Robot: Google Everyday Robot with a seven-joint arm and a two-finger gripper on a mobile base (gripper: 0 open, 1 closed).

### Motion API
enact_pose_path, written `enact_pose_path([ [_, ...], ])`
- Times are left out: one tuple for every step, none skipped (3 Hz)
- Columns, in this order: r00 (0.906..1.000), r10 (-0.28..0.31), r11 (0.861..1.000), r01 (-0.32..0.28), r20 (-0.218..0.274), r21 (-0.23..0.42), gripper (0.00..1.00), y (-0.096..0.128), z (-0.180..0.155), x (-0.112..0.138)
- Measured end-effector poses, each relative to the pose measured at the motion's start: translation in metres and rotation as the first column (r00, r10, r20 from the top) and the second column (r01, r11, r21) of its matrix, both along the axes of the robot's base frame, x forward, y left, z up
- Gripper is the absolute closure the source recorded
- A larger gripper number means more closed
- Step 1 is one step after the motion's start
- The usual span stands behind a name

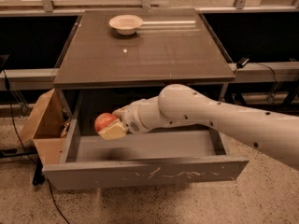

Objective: Place apple into top drawer

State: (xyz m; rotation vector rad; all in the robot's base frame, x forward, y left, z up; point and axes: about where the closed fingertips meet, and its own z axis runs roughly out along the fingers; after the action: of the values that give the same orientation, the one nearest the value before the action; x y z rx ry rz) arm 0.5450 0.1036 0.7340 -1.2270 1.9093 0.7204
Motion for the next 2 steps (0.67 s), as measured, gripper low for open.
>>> enact_pose_path([
  [0.9999,0.000,1.000,0.000,-0.016,-0.019,1.00,-0.005,-0.034,0.019],
  [0.9997,-0.007,1.000,0.006,-0.023,-0.021,0.83,-0.012,-0.066,0.041],
])
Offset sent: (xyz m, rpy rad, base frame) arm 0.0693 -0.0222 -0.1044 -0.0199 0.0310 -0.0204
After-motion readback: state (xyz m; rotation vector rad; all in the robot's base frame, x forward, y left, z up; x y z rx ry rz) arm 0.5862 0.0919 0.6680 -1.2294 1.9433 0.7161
